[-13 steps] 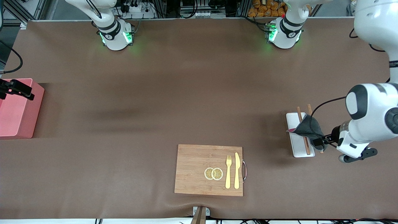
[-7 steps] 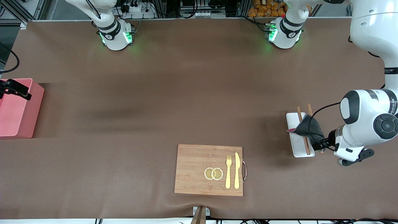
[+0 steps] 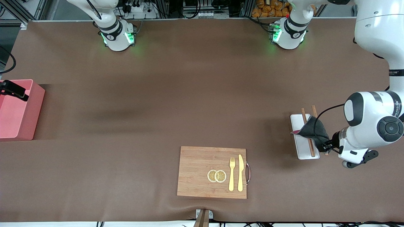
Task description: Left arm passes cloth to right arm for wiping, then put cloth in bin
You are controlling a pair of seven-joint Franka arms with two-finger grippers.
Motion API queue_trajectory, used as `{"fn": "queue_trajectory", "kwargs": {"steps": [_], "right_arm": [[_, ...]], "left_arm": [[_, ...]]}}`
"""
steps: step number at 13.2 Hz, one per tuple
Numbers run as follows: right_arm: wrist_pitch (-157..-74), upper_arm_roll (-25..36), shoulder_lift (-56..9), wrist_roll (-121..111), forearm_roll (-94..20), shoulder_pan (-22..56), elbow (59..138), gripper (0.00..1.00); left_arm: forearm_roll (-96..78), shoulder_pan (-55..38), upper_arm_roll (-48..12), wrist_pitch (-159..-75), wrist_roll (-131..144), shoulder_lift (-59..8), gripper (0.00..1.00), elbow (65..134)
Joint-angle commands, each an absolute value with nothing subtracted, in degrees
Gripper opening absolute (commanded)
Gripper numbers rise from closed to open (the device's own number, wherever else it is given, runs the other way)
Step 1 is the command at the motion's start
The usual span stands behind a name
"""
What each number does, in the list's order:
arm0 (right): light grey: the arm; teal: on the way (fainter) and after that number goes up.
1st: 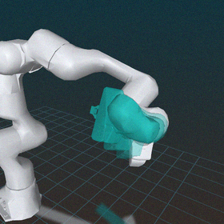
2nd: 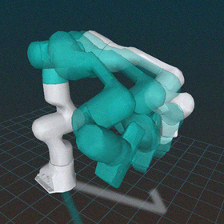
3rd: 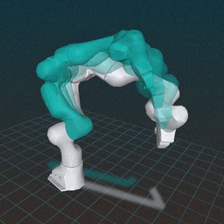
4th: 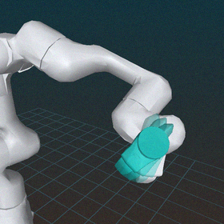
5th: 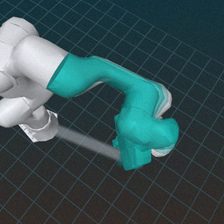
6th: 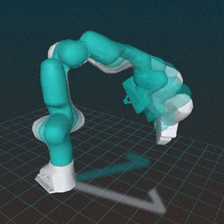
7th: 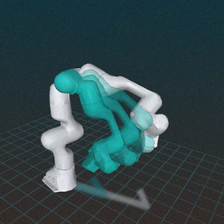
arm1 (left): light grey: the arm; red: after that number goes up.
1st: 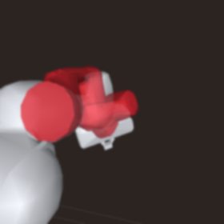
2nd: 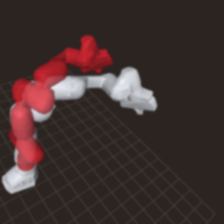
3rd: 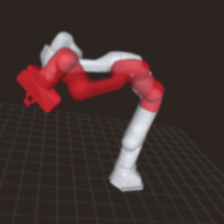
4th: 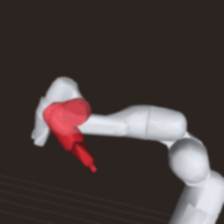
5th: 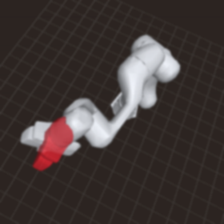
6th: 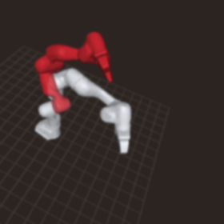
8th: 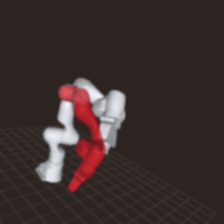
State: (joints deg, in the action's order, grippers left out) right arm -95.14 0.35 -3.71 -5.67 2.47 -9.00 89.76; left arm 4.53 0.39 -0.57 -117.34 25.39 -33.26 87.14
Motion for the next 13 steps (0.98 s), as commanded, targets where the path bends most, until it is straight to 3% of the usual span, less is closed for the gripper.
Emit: {"fn": "queue_trajectory", "kwargs": {"steps": [1,8,13], "right_arm": [[-94.6,-0.5,-4.2,-5.6,2.7,-10.0,89.0,1.00],[-94.2,-0.5,-4.7,-5.0,2.1,-10.6,89.1,1.00],[-90.3,-1.0,-4.7,3.8,0.5,-9.8,88.9,1.00]], "left_arm": [[6.0,-0.2,-0.3,-117.0,26.6,-33.4,0.46,86.9],[6.0,-0.2,-0.4,-116.5,25.7,-33.3,0.04,87.0],[6.0,-0.1,-0.5,-116.4,25.6,-32.7,0.00,87.1]]}}
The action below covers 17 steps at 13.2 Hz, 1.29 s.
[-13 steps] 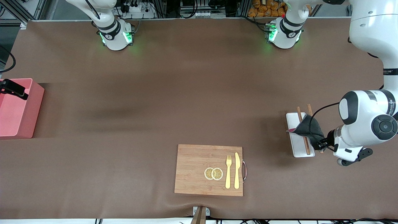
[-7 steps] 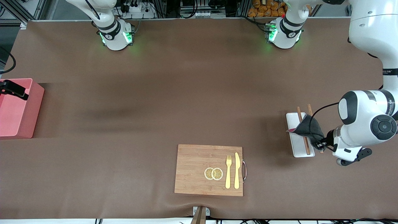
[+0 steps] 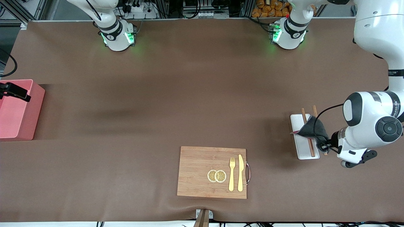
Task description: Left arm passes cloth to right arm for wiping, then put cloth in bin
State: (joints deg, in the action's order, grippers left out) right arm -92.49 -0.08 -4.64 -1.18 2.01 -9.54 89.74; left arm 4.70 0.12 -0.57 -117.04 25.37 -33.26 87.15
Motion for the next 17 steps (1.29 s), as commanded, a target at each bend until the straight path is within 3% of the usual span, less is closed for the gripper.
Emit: {"fn": "queue_trajectory", "kwargs": {"steps": [1,11,17], "right_arm": [[-89.2,-0.9,-4.7,7.7,-2.3,-9.7,88.9,1.00],[-84.9,-1.0,-4.7,40.4,-18.3,-4.3,88.9,1.00],[-85.6,-1.0,-8.0,63.6,-28.4,2.2,88.9,1.00]], "left_arm": [[6.0,-0.1,-0.7,-115.6,25.6,-32.3,0.00,87.1],[2.8,-0.5,-10.2,-105.0,30.9,-22.6,0.00,86.5],[1.2,-1.1,-22.7,-104.1,52.4,-22.3,0.00,86.1]]}}
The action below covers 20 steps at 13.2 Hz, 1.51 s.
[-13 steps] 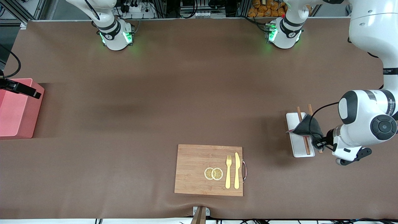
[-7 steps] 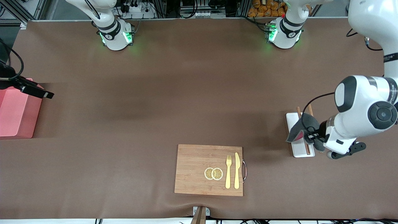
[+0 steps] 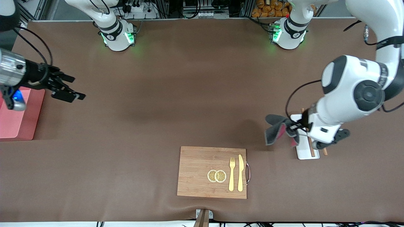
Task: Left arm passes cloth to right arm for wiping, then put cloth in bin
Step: 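Lift the cloth with the left gripper while the right gripper reaches over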
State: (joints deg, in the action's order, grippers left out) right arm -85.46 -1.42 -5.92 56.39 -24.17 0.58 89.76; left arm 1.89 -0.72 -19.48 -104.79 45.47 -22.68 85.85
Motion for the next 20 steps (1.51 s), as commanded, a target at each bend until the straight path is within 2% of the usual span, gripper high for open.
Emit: {"fn": "queue_trajectory", "kwargs": {"steps": [1,5,15,17,20], "right_arm": [[-86.1,-0.9,-9.0,66.8,-32.1,2.1,88.9,1.00],[-90.0,-0.9,-12.5,74.9,-38.5,3.7,89.2,1.00],[-107.6,-0.9,-24.2,80.0,-45.1,14.3,90.0,1.00],[-111.3,-0.9,-25.8,80.3,-45.2,16.6,90.5,1.00],[-111.8,-0.9,-26.4,80.4,-45.4,17.8,91.7,1.00]], "left_arm": [[0.8,-1.5,-24.9,-104.6,56.7,-22.8,0.00,86.0],[-3.8,-6.0,-26.8,-107.0,67.1,-27.2,0.00,79.6],[-6.4,-21.3,-27.0,-134.4,97.4,-33.4,0.00,75.2],[-6.4,-22.8,-27.1,-136.5,100.4,-33.6,0.00,75.2],[-6.4,-26.1,-26.9,-143.4,106.9,-34.4,0.00,75.2]]}}
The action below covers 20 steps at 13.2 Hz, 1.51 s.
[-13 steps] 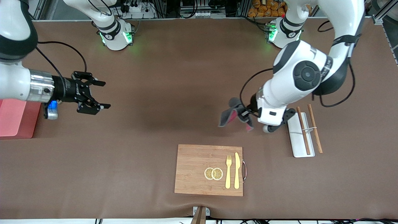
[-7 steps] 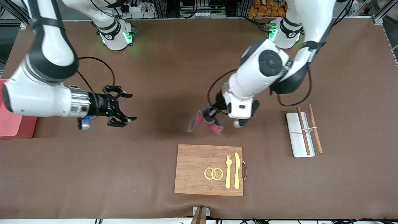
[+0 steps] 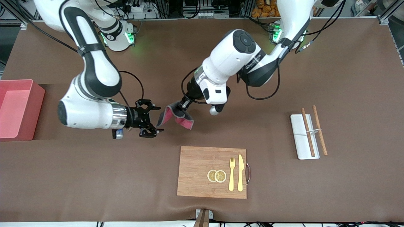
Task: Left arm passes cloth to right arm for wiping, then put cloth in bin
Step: 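Grasp the cloth with the right gripper beside the left gripper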
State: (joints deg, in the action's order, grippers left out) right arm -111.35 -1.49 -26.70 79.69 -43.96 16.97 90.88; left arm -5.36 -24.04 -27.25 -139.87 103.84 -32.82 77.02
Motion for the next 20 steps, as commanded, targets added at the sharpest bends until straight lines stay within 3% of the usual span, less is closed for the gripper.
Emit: {"fn": "queue_trajectory", "kwargs": {"steps": [1,2,3,4,5,6,13,14,15,16,17,20], "right_arm": [[-112.6,-0.9,-26.9,80.5,-46.0,19.3,91.6,1.00],[-114.0,-0.9,-27.1,80.5,-46.6,20.3,91.8,1.00],[-115.0,-0.9,-27.6,80.5,-46.7,22.0,91.8,0.94],[-115.3,-0.8,-27.9,80.2,-46.6,22.4,91.8,0.64],[-115.0,-0.9,-27.9,79.7,-46.5,21.9,91.8,0.24],[-114.9,-0.9,-27.9,79.5,-46.4,21.8,91.7,0.00],[-114.7,-0.6,-27.7,79.7,-45.6,21.5,91.6,0.00],[-114.7,-0.6,-27.7,79.7,-45.2,21.4,91.6,0.00],[-114.7,-0.6,-27.7,79.6,-44.2,21.4,91.5,0.00],[-114.7,-0.6,-27.7,79.4,-43.5,21.2,91.4,0.00],[-114.6,-0.6,-27.7,78.4,-42.8,20.8,91.2,0.00],[-114.7,-0.4,-27.7,73.1,-37.3,19.5,91.3,0.00]], "left_arm": [[-6.4,-26.8,-26.7,-144.8,108.0,-34.5,0.00,75.2],[-6.4,-26.9,-26.7,-145.1,108.4,-34.6,0.00,75.2],[-6.4,-26.9,-26.7,-145.1,108.5,-34.6,0.00,75.2],[-6.4,-26.8,-26.7,-145.1,108.5,-34.6,0.00,75.2],[-6.4,-26.8,-26.7,-145.1,108.5,-34.5,0.00,75.2],[-6.4,-26.9,-26.7,-145.1,108.4,-34.6,0.00,75.2],[-6.4,-26.4,-26.7,-144.9,108.5,-34.4,0.00,75.3],[-6.3,-26.1,-26.6,-144.7,108.5,-34.1,0.24,75.4],[-6.3,-26.0,-26.6,-144.4,108.5,-33.8,0.55,75.4],[-6.0,-25.8,-26.5,-143.3,108.5,-33.1,0.93,75.4],[-5.7,-25.7,-26.5,-141.6,108.4,-32.4,1.00,75.4],[-5.2,-20.1,-26.6,-134.2,106.0,-28.4,1.00,75.4]]}}
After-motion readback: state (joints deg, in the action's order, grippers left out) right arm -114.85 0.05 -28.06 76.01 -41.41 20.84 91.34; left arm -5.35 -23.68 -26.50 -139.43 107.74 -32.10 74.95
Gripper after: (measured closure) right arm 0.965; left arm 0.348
